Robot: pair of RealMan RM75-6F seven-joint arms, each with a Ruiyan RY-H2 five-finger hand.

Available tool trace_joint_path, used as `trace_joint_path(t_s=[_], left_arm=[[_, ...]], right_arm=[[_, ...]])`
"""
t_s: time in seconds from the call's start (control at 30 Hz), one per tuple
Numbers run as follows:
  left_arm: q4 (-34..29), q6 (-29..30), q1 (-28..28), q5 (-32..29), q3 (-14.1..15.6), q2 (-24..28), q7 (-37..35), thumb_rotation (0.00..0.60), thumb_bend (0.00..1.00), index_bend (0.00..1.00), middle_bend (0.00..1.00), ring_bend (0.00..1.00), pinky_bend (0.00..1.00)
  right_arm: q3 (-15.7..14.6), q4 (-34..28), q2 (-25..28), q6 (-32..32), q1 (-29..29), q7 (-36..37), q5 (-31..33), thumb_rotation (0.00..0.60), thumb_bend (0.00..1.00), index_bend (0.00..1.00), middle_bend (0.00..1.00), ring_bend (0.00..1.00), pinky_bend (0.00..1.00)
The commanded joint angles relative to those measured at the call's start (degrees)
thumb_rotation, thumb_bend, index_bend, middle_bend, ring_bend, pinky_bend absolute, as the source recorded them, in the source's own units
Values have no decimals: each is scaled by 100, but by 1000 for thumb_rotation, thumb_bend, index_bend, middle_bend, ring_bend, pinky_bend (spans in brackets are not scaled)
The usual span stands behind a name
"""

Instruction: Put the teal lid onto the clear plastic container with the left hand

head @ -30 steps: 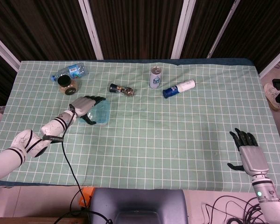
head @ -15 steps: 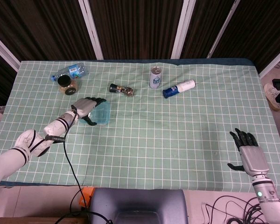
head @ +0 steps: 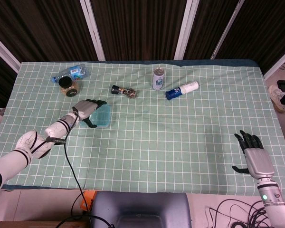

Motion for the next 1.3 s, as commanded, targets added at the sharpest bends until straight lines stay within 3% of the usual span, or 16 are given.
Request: trace_joint_path(t_s=[0.03, 1.3], left_arm=[[24, -29, -10, 22, 35, -4, -10, 600, 263, 0, 512, 598, 578], [127, -8, -7, 86, 268, -106, 460, 600, 269, 0, 525, 596, 568]], right_arm=[[2, -1, -4, 6, -2, -6, 8, 600, 61, 0, 0, 0, 0], [0, -38, 12, 10, 15, -14, 26, 600, 62, 0, 0, 0, 0]])
